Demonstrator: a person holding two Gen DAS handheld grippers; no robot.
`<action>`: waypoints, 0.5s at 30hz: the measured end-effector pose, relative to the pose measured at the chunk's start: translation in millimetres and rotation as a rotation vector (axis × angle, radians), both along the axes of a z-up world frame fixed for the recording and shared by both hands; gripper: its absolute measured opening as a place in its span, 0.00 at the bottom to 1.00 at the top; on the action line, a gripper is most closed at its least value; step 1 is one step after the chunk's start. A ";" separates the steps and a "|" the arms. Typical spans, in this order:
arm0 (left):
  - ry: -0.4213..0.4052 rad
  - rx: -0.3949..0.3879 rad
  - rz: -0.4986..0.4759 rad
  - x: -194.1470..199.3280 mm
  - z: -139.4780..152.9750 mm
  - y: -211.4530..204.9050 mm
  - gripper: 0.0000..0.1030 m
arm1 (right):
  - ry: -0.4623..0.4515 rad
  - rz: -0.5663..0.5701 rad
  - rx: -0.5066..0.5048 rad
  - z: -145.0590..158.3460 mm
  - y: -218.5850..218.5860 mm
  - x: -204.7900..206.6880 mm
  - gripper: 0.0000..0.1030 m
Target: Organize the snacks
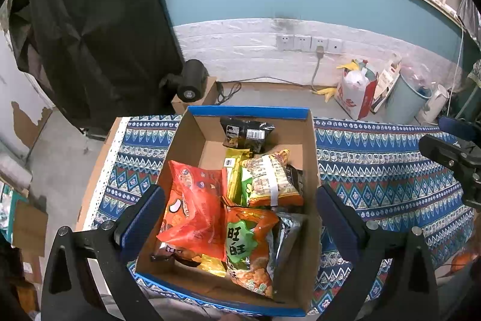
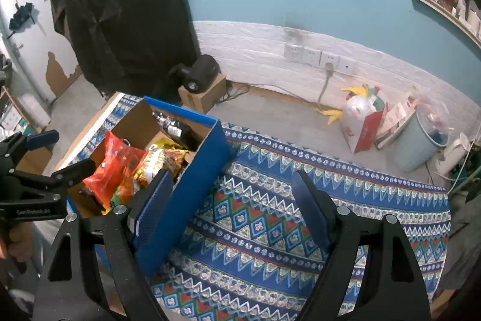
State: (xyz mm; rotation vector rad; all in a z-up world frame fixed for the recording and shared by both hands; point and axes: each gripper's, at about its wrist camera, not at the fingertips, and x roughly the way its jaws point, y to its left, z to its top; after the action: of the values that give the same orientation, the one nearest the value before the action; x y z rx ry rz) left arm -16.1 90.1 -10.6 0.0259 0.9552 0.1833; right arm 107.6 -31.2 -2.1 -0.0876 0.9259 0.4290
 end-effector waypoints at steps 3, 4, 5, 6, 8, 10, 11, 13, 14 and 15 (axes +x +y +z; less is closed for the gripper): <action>0.001 -0.005 -0.003 -0.2 -0.2 -2.2 0.98 | 0.000 -0.001 0.001 -0.1 -0.1 -0.1 0.78; 0.001 -0.008 -0.005 -0.2 -0.5 -2.8 0.98 | 0.000 -0.001 0.001 -0.6 0.3 0.3 0.78; 0.003 -0.012 -0.008 0.0 -1.0 -3.7 0.98 | 0.001 0.000 0.001 -0.7 0.2 0.3 0.78; 0.006 -0.016 -0.010 0.4 -1.3 -4.1 0.98 | 0.003 0.001 0.001 -0.6 -0.4 0.2 0.78; 0.013 -0.021 -0.011 1.1 -3.0 -4.7 0.98 | 0.005 0.002 -0.001 -1.0 -1.1 0.3 0.78; 0.009 -0.020 -0.006 1.0 -3.5 -4.3 0.98 | 0.005 0.002 -0.002 -1.4 -1.9 -1.0 0.78; 0.007 -0.022 -0.005 1.1 -3.6 -4.0 0.98 | 0.006 0.001 -0.003 -1.6 -2.4 -1.1 0.78; 0.005 -0.028 0.000 0.6 -3.4 -3.3 0.98 | 0.008 -0.001 -0.004 -2.1 -3.0 -1.2 0.78; 0.004 -0.030 -0.002 0.4 -3.7 -3.5 0.98 | 0.010 -0.003 -0.002 -2.2 -4.1 -1.1 0.78; 0.004 -0.027 -0.006 0.5 -3.6 -4.3 0.98 | 0.011 -0.005 -0.001 -2.3 -4.3 -0.7 0.78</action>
State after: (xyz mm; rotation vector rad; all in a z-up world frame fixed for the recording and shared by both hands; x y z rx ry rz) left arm -15.6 85.8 -14.3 0.0041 0.9614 0.1652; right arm 106.8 -35.4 -4.4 -0.0841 0.9371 0.4248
